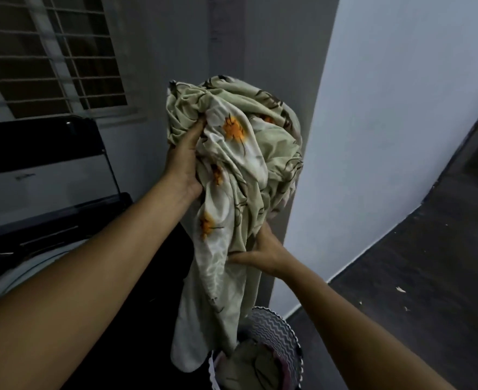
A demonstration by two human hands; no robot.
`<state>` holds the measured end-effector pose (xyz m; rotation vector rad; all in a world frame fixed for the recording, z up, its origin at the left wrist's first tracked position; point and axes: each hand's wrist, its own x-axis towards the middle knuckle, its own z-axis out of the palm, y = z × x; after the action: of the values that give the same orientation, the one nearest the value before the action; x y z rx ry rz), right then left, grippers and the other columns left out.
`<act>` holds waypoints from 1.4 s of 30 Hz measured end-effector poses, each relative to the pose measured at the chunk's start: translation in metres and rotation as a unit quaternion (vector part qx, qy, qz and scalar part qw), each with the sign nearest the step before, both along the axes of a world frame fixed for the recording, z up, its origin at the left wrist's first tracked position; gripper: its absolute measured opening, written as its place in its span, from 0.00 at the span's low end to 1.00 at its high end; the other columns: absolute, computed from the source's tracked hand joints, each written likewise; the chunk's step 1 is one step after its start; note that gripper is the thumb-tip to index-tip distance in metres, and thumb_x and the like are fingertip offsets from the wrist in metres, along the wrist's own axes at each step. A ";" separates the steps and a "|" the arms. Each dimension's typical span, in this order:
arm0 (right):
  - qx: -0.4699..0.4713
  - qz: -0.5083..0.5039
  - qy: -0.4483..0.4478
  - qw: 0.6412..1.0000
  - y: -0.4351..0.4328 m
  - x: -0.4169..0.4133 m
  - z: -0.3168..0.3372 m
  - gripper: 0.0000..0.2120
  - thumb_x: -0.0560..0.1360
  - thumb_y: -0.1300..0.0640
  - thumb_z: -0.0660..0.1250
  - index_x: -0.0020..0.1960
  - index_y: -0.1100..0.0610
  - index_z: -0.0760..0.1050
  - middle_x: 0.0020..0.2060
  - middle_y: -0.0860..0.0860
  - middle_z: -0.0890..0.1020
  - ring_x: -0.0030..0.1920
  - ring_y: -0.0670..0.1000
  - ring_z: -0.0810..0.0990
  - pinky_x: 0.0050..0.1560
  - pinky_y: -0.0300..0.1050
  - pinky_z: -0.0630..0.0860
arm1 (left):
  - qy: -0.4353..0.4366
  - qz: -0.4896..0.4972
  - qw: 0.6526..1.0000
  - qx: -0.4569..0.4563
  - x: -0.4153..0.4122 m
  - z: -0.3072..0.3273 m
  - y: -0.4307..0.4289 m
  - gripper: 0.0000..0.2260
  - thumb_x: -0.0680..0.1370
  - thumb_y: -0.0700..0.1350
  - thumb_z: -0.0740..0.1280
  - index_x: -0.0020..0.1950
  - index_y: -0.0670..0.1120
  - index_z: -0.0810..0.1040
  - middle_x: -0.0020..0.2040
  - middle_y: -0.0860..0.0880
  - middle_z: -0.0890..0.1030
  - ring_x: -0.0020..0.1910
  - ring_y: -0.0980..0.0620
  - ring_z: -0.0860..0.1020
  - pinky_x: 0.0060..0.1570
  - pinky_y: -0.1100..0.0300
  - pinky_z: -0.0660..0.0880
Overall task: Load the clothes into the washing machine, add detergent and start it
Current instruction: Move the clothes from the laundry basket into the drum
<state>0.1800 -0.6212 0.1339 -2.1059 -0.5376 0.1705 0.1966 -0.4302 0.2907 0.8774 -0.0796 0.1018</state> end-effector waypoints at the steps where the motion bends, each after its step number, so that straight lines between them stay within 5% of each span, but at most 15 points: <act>1: 0.011 0.006 -0.007 1.000 0.015 0.000 0.002 0.52 0.60 0.37 0.82 0.78 0.45 0.61 0.73 0.43 0.69 0.73 0.46 0.68 0.75 0.47 0.68 | 0.004 -0.001 1.000 0.000 -0.005 0.003 0.004 0.29 0.77 0.55 0.71 0.74 0.41 0.73 0.70 0.39 0.77 0.68 0.40 0.77 0.67 0.44 0.75; 4: 0.089 -0.053 -0.020 0.994 0.057 0.001 0.017 0.27 0.69 0.48 0.78 0.66 0.49 0.77 0.60 0.43 0.79 0.64 0.50 0.79 0.64 0.51 0.78 | 0.014 -0.004 1.000 0.014 -0.021 0.009 0.026 0.24 0.82 0.57 0.62 0.70 0.42 0.77 0.63 0.41 0.82 0.62 0.42 0.82 0.56 0.49 0.81; 6: 0.153 -0.091 -0.007 0.984 0.073 0.005 0.032 0.14 0.75 0.58 0.71 0.56 0.43 0.78 0.54 0.44 0.81 0.59 0.51 0.81 0.60 0.54 0.81 | 0.003 0.004 1.000 0.018 -0.028 0.012 0.051 0.22 0.83 0.57 0.59 0.67 0.43 0.79 0.59 0.42 0.84 0.58 0.44 0.83 0.53 0.52 0.81; 9: 0.200 -0.148 -0.009 0.968 0.089 0.023 0.058 0.16 0.71 0.58 0.62 0.55 0.46 0.80 0.51 0.49 0.84 0.53 0.53 0.82 0.52 0.57 0.81 | -0.015 0.055 0.998 0.035 -0.041 0.018 0.104 0.22 0.83 0.58 0.57 0.65 0.45 0.80 0.60 0.43 0.84 0.59 0.44 0.83 0.56 0.51 0.81; 13: 0.208 -0.131 -0.013 0.969 0.126 0.042 0.108 0.21 0.75 0.46 0.59 0.67 0.42 0.75 0.62 0.48 0.82 0.61 0.53 0.81 0.61 0.58 0.80 | -0.014 0.167 0.984 0.059 -0.054 0.017 0.176 0.22 0.82 0.58 0.61 0.68 0.46 0.79 0.62 0.45 0.84 0.61 0.45 0.82 0.58 0.52 0.80; 16: 0.207 -0.096 0.068 0.971 0.171 0.047 0.138 0.22 0.75 0.37 0.58 0.68 0.36 0.69 0.63 0.49 0.79 0.59 0.57 0.81 0.55 0.64 0.82 | 0.003 0.220 0.972 0.083 -0.063 0.008 0.234 0.26 0.78 0.63 0.66 0.69 0.49 0.79 0.64 0.46 0.83 0.64 0.44 0.81 0.65 0.48 0.76; 22: 0.220 -0.001 0.190 0.957 0.291 0.039 0.147 0.25 0.79 0.36 0.55 0.69 0.47 0.73 0.62 0.55 0.81 0.57 0.61 0.83 0.47 0.63 0.84 | 0.077 0.254 0.956 0.123 -0.092 -0.043 0.342 0.28 0.74 0.67 0.68 0.67 0.51 0.81 0.62 0.46 0.84 0.62 0.43 0.82 0.62 0.44 0.78; 27: 0.291 0.070 0.292 0.908 0.387 0.023 0.111 0.27 0.81 0.35 0.53 0.67 0.50 0.77 0.59 0.54 0.85 0.60 0.60 0.82 0.58 0.69 0.79 | 0.166 0.275 0.942 0.098 -0.109 -0.101 0.415 0.33 0.69 0.70 0.71 0.65 0.49 0.82 0.60 0.43 0.84 0.60 0.40 0.82 0.63 0.38 0.77; 34: 0.297 0.034 0.362 0.883 0.459 0.030 0.021 0.23 0.84 0.43 0.55 0.68 0.56 0.78 0.62 0.56 0.84 0.64 0.60 0.80 0.68 0.67 0.73 | 0.258 0.220 0.937 0.090 -0.118 -0.175 0.481 0.33 0.70 0.72 0.69 0.64 0.49 0.83 0.61 0.41 0.84 0.59 0.38 0.83 0.64 0.36 0.75; 42: 0.193 0.012 0.407 0.893 0.494 0.027 -0.072 0.22 0.83 0.49 0.63 0.70 0.61 0.74 0.62 0.61 0.82 0.60 0.59 0.83 0.60 0.59 0.81 | 0.377 0.158 0.908 0.092 -0.120 -0.273 0.506 0.36 0.65 0.70 0.75 0.65 0.48 0.82 0.61 0.41 0.84 0.60 0.38 0.82 0.64 0.37 0.75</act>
<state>0.2066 -0.1271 0.0616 -1.4550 -0.0687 0.8436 0.0769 0.0762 0.0179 1.0625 0.7923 0.0512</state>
